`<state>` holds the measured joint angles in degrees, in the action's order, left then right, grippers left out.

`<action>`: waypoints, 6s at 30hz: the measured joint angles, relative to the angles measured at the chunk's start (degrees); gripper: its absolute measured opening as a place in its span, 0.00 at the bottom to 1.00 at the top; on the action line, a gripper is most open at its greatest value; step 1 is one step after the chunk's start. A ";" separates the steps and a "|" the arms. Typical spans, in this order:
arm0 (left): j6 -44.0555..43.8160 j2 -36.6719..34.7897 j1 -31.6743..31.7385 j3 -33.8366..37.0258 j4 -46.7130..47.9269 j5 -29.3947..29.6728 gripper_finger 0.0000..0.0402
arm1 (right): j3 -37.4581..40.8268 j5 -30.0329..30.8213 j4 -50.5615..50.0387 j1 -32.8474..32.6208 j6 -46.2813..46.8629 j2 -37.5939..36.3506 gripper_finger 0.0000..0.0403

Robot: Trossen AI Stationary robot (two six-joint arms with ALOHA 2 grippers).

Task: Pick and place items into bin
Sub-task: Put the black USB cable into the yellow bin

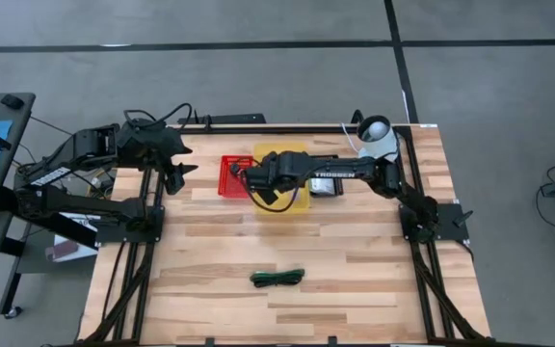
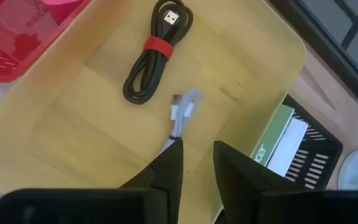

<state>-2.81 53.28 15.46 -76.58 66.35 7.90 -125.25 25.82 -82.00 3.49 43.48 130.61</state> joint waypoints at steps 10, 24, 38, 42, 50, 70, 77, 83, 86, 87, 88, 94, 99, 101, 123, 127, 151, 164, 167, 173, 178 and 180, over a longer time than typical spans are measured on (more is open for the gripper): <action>0.00 0.00 -0.02 0.00 0.00 0.00 0.55 | 0.00 -0.85 0.20 -2.11 -0.02 0.00 0.21; 0.00 0.00 -0.02 0.00 0.00 0.00 0.55 | 0.02 -4.97 1.87 -16.03 -0.44 0.00 0.21; 0.00 0.00 -0.01 0.00 0.00 0.00 0.55 | 0.02 -11.48 14.54 -29.24 -0.39 0.00 0.21; -0.01 0.00 0.00 0.00 0.00 0.00 0.55 | 0.02 -11.65 14.82 -31.85 -0.41 0.00 0.21; 0.00 0.00 -0.02 0.00 0.00 0.00 0.55 | 1.31 -10.73 18.33 -35.43 -1.88 0.00 0.21; 0.00 0.02 -0.01 0.00 0.00 0.00 0.55 | 11.99 -10.60 30.64 -35.59 -6.25 0.04 0.21; -0.01 0.02 0.00 0.00 0.00 0.00 0.55 | 15.16 -10.49 31.12 -35.21 -6.58 0.04 0.21; 0.00 0.02 0.00 0.00 0.00 0.01 0.55 | 17.55 -10.71 32.48 -34.31 -8.19 0.04 0.21; 0.00 0.02 -0.01 0.00 0.00 0.01 0.55 | 18.46 -10.71 33.88 -33.68 -9.53 0.04 0.21; 0.00 0.02 0.00 0.00 0.00 0.00 0.55 | 18.73 -10.69 34.73 -33.47 -10.08 0.04 0.21; -0.02 0.02 0.00 0.00 0.00 0.00 0.55 | 18.77 -10.71 35.17 -33.21 -10.56 0.04 0.21; 0.00 0.02 -0.02 0.00 0.00 0.00 0.55 | 18.80 -12.29 35.36 -31.88 -12.12 0.04 0.21; 0.00 0.02 0.00 0.00 0.00 0.00 0.55 | 18.82 -13.84 35.36 -31.37 -13.50 0.04 0.21; -0.01 0.02 -0.02 0.00 0.00 0.00 0.55 | 18.82 -14.01 35.36 -31.30 -13.55 0.04 0.21; -0.01 0.02 0.00 0.00 0.00 0.00 0.55 | 22.30 -14.15 38.18 -31.08 -13.70 0.00 0.21; 0.00 0.02 0.00 0.00 0.00 0.00 0.55 | 23.93 -13.89 39.81 -31.08 -13.48 -0.07 0.21; 0.00 0.02 0.00 0.00 0.00 0.00 0.55 | 25.24 -16.98 41.38 -31.08 -8.98 -0.11 0.14; 0.00 0.01 -0.01 0.00 0.00 0.00 0.55 | 25.27 -19.22 42.56 -31.37 -4.48 -0.09 0.10; 0.00 0.02 0.00 0.00 0.00 0.00 0.55 | 25.27 -20.23 43.04 -31.94 -4.19 -0.09 0.08; 0.00 0.02 0.00 0.00 0.00 0.00 0.55 | 25.14 -20.90 43.04 -32.37 -2.86 -0.33 0.09; -0.02 0.02 0.00 0.00 0.00 0.00 0.55 | 21.66 -21.06 39.95 -32.33 -4.77 -0.33 0.07; -0.01 0.02 0.00 0.00 0.00 0.00 0.55 | 20.20 -20.69 38.66 -32.02 -6.06 -0.33 0.06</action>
<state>-2.82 53.30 15.46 -76.58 66.35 7.90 -105.05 5.14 -43.34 -28.53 37.43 130.28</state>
